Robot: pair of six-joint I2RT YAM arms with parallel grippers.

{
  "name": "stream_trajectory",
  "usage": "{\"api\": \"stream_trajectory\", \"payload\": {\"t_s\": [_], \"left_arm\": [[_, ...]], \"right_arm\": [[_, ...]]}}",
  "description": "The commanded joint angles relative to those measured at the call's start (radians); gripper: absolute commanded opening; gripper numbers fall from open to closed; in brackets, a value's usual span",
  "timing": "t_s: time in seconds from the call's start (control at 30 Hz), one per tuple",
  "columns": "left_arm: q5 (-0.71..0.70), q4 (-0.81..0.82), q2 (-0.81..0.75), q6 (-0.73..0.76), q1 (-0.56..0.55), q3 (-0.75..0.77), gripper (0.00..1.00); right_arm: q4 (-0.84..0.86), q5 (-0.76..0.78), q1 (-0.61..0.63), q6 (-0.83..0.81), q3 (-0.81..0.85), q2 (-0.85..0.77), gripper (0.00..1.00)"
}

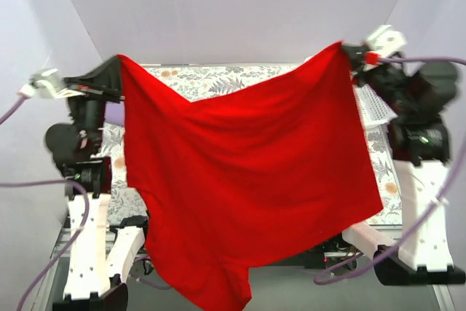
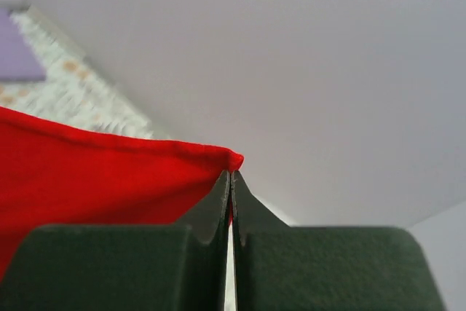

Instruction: Fold and stack the t-shirts

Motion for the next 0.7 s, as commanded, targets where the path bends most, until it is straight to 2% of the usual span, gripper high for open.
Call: {"api": "stream_trajectory", "payload": {"t_s": [0.0,0.07,0.1,0.17,0.2,0.23,0.27,0.3,0.33,0.4,0.5,0.67], "left_arm": [[-0.035,0.083,0.068,0.059,-0.001,-0.216,0.0],[-0.041,0.166,0.171,0.081,-0.001,-0.289,0.0],[-0.038,0.197,0.272,0.093,-0.001,-0.32,0.0],[-0.038,0.286,0.398,0.104,0.0,-0.371,0.0],[-0.03,0.31,0.54,0.104,0.0,-0.372,0.0],[-0.021,0.344,0.611,0.104,0.002,-0.354,0.0],[-0.019,0.355,0.682,0.113,0.0,-0.337,0.0],[-0.015,0.36,0.805,0.113,0.002,-0.316,0.0],[-0.01,0.363,0.86,0.113,0.002,-0.29,0.0],[-0.015,0.361,0.982,0.124,0.006,-0.218,0.0],[-0.01,0.335,1.088,0.139,0.006,-0.113,0.0],[-0.001,0.286,1.178,0.159,0.006,0.012,0.0]], "right_arm": [[0.152,-0.114,-0.002,0.042,-0.283,0.038,0.01],[0.191,-0.146,-0.002,0.038,-0.362,0.125,0.01],[0.228,-0.16,-0.002,0.033,-0.393,0.169,0.01],[0.277,-0.169,-0.002,0.021,-0.439,0.327,0.01],[0.317,-0.154,-0.001,0.021,-0.456,0.379,0.01],[0.431,-0.14,0.002,0.022,-0.482,0.48,0.01],[0.464,-0.12,0.007,0.022,-0.481,0.531,0.01],[0.472,-0.086,0.018,0.016,-0.463,0.583,0.01],[0.475,-0.068,0.022,0.012,-0.434,0.684,0.01],[0.475,-0.022,0.024,0.022,-0.352,0.769,0.01],[0.471,0.039,0.026,0.033,-0.277,0.892,0.01],[0.471,0.089,0.024,0.033,-0.226,0.929,0.01]]}}
